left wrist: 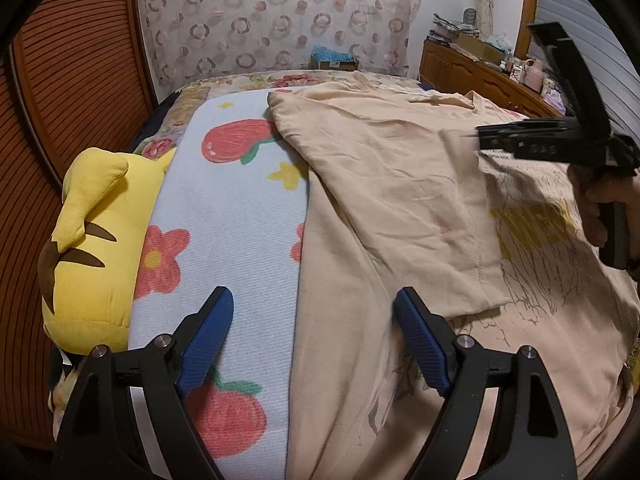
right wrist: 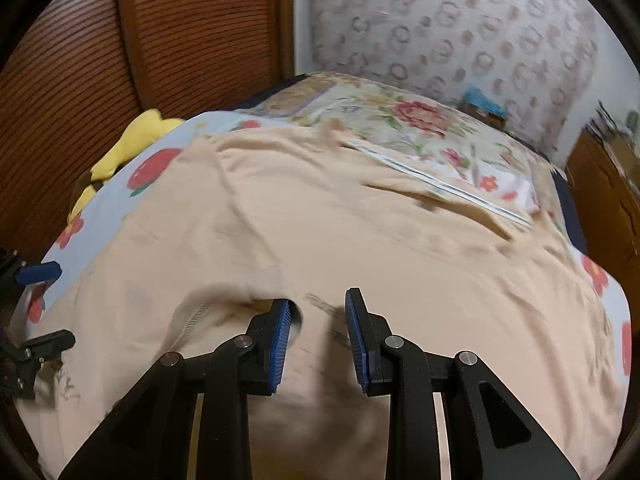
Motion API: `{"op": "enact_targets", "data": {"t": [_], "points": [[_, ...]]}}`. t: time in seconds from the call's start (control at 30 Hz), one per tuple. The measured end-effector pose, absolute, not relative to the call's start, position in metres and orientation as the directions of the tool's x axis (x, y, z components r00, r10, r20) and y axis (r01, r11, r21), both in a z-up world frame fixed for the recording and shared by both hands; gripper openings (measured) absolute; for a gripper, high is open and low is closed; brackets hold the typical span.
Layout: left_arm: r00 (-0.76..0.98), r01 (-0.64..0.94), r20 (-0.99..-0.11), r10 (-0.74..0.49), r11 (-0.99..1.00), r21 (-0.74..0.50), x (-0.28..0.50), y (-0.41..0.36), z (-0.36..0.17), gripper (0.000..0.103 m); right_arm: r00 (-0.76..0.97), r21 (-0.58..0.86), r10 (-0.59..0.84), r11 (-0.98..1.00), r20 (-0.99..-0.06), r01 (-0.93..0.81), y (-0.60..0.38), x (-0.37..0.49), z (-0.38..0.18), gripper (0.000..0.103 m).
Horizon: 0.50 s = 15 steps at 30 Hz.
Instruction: Fold small clothes
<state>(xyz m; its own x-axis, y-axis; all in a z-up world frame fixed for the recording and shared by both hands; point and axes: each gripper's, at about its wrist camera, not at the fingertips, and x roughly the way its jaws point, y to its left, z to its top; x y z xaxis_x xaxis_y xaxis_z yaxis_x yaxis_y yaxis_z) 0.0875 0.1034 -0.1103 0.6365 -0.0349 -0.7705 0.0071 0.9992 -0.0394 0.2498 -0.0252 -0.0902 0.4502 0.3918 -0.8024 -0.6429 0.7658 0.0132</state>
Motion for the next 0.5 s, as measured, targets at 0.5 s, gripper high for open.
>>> {"op": "enact_targets", "data": {"t": [0.5], "points": [[0.637, 0.007, -0.77, -0.035, 0.999, -0.039, 0.088, 0.103, -0.11, 0.084, 0.431, 0.056, 0.455, 0.735, -0.779, -0.676, -0.089, 0.202, -0.076, 0.029]]}}
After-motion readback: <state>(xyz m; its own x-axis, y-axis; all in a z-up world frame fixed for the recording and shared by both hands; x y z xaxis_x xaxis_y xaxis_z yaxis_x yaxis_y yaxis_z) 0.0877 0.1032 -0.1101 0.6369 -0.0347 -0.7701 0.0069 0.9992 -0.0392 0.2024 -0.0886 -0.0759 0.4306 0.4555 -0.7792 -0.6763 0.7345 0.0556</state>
